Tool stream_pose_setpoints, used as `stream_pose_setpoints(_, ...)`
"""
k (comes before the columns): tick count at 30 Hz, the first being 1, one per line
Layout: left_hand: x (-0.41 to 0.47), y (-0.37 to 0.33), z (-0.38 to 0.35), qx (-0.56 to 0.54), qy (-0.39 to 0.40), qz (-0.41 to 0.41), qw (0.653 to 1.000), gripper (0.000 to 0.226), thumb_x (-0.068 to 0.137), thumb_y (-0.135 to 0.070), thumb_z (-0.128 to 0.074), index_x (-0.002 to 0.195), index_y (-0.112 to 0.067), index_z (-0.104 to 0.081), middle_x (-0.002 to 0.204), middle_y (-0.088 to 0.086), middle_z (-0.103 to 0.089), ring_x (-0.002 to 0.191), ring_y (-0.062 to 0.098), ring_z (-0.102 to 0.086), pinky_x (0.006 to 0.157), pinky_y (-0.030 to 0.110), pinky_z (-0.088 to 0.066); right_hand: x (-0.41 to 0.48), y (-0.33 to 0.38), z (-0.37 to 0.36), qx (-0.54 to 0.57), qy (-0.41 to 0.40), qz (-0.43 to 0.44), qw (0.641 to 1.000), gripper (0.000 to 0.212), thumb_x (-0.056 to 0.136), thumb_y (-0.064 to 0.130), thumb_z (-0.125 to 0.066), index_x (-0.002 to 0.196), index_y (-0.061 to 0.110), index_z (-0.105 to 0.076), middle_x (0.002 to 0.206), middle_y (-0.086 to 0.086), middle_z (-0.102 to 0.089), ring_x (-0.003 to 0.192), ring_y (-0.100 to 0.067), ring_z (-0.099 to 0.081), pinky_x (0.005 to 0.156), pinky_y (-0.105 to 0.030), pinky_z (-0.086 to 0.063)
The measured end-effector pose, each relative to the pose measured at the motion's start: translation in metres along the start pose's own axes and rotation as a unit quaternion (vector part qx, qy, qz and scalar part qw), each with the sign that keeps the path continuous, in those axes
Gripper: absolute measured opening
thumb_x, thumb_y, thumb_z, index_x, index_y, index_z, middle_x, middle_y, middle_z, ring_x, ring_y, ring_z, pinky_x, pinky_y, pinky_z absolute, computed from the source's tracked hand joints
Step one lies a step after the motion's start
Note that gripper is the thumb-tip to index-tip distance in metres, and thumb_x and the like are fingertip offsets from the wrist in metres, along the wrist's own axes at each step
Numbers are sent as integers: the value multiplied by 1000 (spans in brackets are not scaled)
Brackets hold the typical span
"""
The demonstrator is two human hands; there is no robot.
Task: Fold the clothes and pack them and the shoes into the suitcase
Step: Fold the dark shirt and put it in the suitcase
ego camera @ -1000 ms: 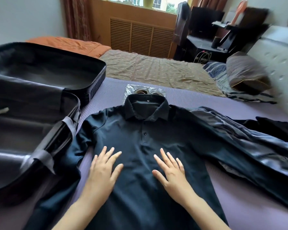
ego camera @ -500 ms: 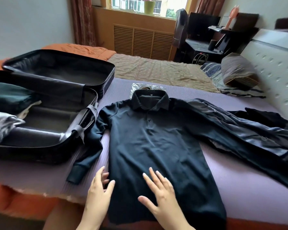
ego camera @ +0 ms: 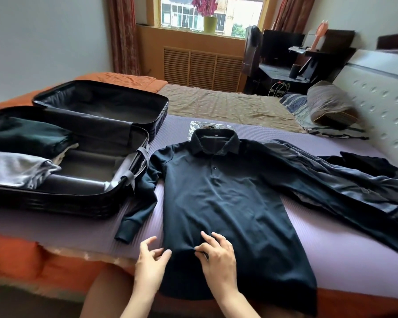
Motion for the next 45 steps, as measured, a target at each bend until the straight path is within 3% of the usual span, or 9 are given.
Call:
stream_pose_setpoints(6,10,0,4,-90,74,60,991,44,85,-7,-66,123,-14,-46,96,9,-65,91,18,-58,81,27,-38,-3,7,8,76,-40,-39,996,9,70,27,-69,78,31,-70,90,20,-71,89,-6,-64,85,-16,-39)
stream_pose_setpoints(14,12,5,16,-129,59,83,986,50,76,-9,-75,118,-9,-47,100,9,-63,91,17,-62,83,31,-47,-3,6,14,133,-17,-85,987,10,79,20,-72,85,28,-70,97,20,-69,96,2,-58,80,-6,-36)
stream_pose_setpoints(19,18,-2,19,-143,132,102,975,10,87,-2,-61,97,-5,-60,94,13,-70,72,12,-67,60,19,-51,-5,8,13,131,-3,-87,987,13,80,18,-73,87,28,-70,96,19,-69,95,1,-59,79,-7,-38)
stream_pose_setpoints(22,22,1,26,-113,125,96,981,16,88,-7,-61,102,-9,-54,86,10,-71,72,20,-64,61,29,-46,-8,10,9,116,4,-77,990,14,79,19,-74,86,30,-69,97,19,-69,97,0,-61,82,-12,-40)
stream_pose_setpoints(29,12,-10,46,53,-14,-27,998,45,75,-19,-77,108,-21,-46,97,2,-54,97,22,-51,85,34,-39,-10,12,7,78,7,-45,996,14,77,19,-76,86,28,-70,98,18,-70,103,-7,-62,90,-17,-39)
stream_pose_setpoints(32,10,-11,49,51,-39,-52,997,43,75,-17,-77,103,-26,-46,94,4,-59,92,27,-57,85,42,-45,-11,11,6,67,4,-31,997,15,74,18,-78,83,28,-70,99,16,-70,103,-10,-63,92,-15,-35)
stream_pose_setpoints(36,5,-14,49,86,-51,-86,991,31,81,-12,-70,104,-19,-50,98,3,-57,94,24,-54,79,31,-36,-12,10,4,45,4,-11,999,18,72,17,-80,81,29,-69,101,14,-71,103,-13,-64,94,-18,-35)
stream_pose_setpoints(39,2,-12,49,217,-82,-145,962,34,79,-5,-70,110,-15,-59,102,6,-48,96,27,-53,82,32,-40,-14,13,4,15,-4,15,1000,7,78,27,-69,85,29,-70,104,14,-70,105,-12,-63,96,-23,-36)
stream_pose_setpoints(45,7,-26,23,311,-59,-323,892,38,75,-4,-73,111,-16,-67,119,6,-60,115,25,-52,99,34,-40,-12,7,10,-26,23,23,999,42,87,43,-44,120,26,-64,131,7,-59,124,-11,-50,106,-31,-27)
Point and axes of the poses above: each hand's wrist, its own x-axis towards the middle knuckle, its own z-axis out of the back of the hand, y = z × x, the point moved 4 cm from there along x, towards the middle knuckle
